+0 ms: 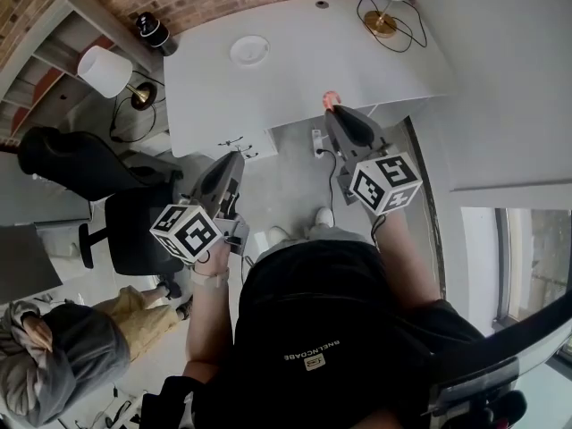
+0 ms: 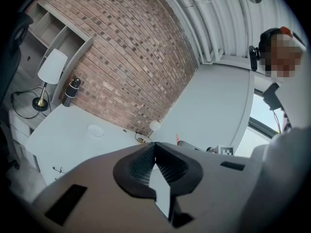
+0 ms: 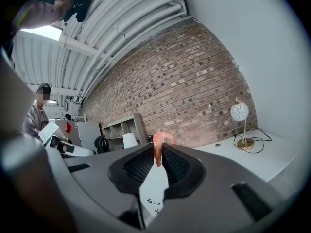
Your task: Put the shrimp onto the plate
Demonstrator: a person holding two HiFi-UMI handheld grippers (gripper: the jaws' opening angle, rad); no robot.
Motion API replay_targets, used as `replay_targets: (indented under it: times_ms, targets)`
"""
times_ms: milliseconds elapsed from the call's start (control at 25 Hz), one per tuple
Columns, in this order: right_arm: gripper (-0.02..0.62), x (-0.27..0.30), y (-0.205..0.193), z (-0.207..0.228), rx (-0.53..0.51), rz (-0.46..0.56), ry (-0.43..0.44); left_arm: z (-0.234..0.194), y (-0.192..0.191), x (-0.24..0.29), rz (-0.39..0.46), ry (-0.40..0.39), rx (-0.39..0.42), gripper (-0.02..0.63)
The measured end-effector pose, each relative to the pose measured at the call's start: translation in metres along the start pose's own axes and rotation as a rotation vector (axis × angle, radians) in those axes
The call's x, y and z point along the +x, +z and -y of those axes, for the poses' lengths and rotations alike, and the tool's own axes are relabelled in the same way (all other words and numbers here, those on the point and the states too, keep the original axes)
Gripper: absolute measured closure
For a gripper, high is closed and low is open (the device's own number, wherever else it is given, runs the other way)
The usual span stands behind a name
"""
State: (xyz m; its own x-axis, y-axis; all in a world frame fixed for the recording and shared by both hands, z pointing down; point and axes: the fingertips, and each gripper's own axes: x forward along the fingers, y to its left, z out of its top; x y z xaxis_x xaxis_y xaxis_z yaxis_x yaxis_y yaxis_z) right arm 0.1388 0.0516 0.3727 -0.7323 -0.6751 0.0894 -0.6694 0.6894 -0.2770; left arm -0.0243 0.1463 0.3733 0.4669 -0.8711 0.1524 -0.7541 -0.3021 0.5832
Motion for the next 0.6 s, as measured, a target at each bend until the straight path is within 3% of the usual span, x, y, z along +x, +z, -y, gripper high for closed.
replay_targets:
  times_ms: [600]
  targets:
    - [0.543, -0.011, 0.001, 0.015, 0.004, 0.014, 0.048, 0.010, -0.015, 0.016, 0.000, 0.028, -0.017, 0.603]
